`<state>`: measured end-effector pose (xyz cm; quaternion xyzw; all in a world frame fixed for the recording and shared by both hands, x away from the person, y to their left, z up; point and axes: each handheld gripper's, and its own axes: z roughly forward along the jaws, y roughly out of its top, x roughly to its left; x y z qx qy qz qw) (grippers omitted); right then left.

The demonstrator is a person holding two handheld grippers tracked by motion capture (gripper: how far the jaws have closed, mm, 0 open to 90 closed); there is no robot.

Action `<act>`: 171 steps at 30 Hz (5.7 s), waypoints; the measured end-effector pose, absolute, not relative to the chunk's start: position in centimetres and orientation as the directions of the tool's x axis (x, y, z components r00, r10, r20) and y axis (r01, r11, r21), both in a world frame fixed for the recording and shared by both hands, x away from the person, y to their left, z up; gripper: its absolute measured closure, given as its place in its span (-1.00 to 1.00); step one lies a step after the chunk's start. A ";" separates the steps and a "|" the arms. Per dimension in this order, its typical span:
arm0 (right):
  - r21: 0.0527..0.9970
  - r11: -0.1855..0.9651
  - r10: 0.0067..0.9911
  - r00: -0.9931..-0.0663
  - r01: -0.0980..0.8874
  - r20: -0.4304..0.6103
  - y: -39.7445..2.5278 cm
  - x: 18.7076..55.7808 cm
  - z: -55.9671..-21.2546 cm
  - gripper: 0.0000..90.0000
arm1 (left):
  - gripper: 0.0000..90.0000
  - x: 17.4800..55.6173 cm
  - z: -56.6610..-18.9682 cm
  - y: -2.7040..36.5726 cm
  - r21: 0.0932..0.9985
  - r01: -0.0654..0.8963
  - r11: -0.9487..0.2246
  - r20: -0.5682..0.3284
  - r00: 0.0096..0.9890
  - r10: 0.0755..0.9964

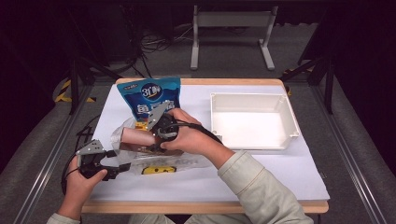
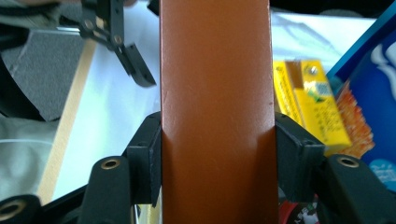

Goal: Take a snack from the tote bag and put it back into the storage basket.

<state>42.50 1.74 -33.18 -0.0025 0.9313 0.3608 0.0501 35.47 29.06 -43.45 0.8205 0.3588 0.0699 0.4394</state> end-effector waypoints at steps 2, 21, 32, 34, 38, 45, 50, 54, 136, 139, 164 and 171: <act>0.676 0.735 0.030 -0.995 -0.044 -0.096 1.7 42.5 -33.0 -0.05 | -0.54 35.5 -43.4 29.1 0.772 0.526 -0.358 -0.198 0.733 0.650; 0.750 0.657 0.017 -0.994 -0.071 -0.109 1.7 41.3 -29.3 -0.05 | -0.57 35.7 -43.5 28.9 0.773 0.518 -0.367 -0.188 0.739 0.647; 0.738 0.670 0.021 -0.992 -0.077 -0.123 0.9 41.1 -28.1 -0.05 | -0.62 35.7 -43.4 29.0 0.776 0.518 -0.360 -0.190 0.736 0.650; 0.738 0.671 0.030 -0.991 -0.074 -0.127 0.2 41.2 -27.8 -0.05 | -0.64 35.7 -43.3 29.1 0.776 0.515 -0.364 -0.184 0.736 0.651; 0.736 0.673 0.046 -0.990 -0.067 -0.131 -0.8 41.4 -27.3 -0.05 | -0.71 35.7 -43.3 29.2 0.783 0.506 -0.361 -0.177 0.738 0.651; 0.746 0.665 0.096 -0.986 -0.038 -0.136 -3.4 41.8 -26.3 -0.05 | -0.84 35.6 -43.0 29.3 0.790 0.494 -0.363 -0.171 0.746 0.643; 0.745 0.666 0.124 -0.982 -0.023 -0.142 -5.2 42.1 -25.8 -0.05 | -0.92 35.4 -42.8 29.4 0.803 0.479 -0.355 -0.159 0.746 0.647; 0.745 0.667 0.155 -0.978 -0.002 -0.141 -6.6 42.5 -25.6 -0.05 | -0.93 35.3 -42.7 29.5 0.807 0.478 -0.348 -0.160 0.743 0.650; 0.719 0.661 0.457 -0.875 0.213 -0.161 -25.6 50.7 -29.0 -0.05 | -0.94 34.6 -42.1 30.0 0.819 0.439 -0.368 -0.096 0.739 0.667; 0.717 0.662 0.462 -0.873 0.220 -0.158 -25.8 51.0 -29.5 -0.05 | -0.94 34.5 -42.1 30.0 0.821 0.439 -0.365 -0.098 0.738 0.667; 0.641 0.711 0.499 -0.850 0.291 -0.168 -27.2 53.0 -33.4 -0.05 | -0.95 34.5 -42.0 30.0 0.818 0.437 -0.374 -0.087 0.737 0.670; 0.613 0.729 0.502 -0.847 0.305 -0.175 -27.4 53.3 -34.2 -0.05 | -0.95 34.5 -42.0 30.0 0.818 0.438 -0.374 -0.089 0.738 0.669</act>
